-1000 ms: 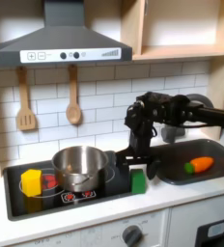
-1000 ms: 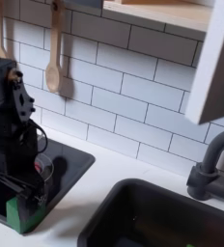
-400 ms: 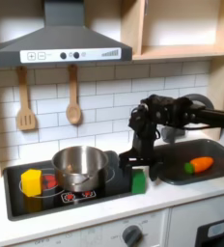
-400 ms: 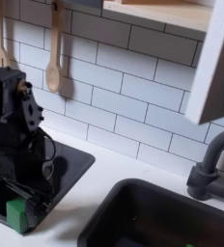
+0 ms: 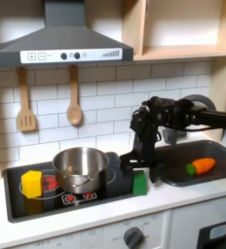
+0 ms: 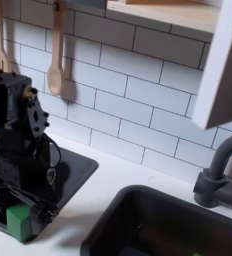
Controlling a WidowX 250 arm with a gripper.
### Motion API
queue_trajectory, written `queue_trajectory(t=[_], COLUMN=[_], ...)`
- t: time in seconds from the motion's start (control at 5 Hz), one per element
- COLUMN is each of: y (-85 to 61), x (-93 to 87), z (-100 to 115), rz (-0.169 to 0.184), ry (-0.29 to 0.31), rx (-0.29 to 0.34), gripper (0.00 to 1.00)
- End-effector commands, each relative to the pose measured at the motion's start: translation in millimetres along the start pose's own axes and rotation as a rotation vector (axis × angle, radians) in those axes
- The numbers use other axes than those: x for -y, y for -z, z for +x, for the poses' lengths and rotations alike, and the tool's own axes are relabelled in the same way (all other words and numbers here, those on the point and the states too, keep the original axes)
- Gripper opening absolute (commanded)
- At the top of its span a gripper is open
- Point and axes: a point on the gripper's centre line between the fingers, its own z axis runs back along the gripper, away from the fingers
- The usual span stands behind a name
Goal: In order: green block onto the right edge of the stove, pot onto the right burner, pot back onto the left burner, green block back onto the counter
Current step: 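Put the green block back onto the counter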
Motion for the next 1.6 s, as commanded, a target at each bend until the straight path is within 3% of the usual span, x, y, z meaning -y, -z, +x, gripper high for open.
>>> queue_trajectory(t=[0.0,0.2,0.6,1.0,1.4], y=[4.9,7.6,6.4,1.7,8.3], x=[-4.3,-4.8,-4.2,-6.7,0.2], z=[1.1,0.4,3.3,15.8,24.3], rz=[0.006,0.003,0.002,0.001,-0.019], ry=[-0.030,-0.041,-0.044,-0.084,-0.106], rx=[-0.016,-0.032,-0.028,0.000,0.006], gripper=[0.77,0.00,0.00,0.00,0.00])
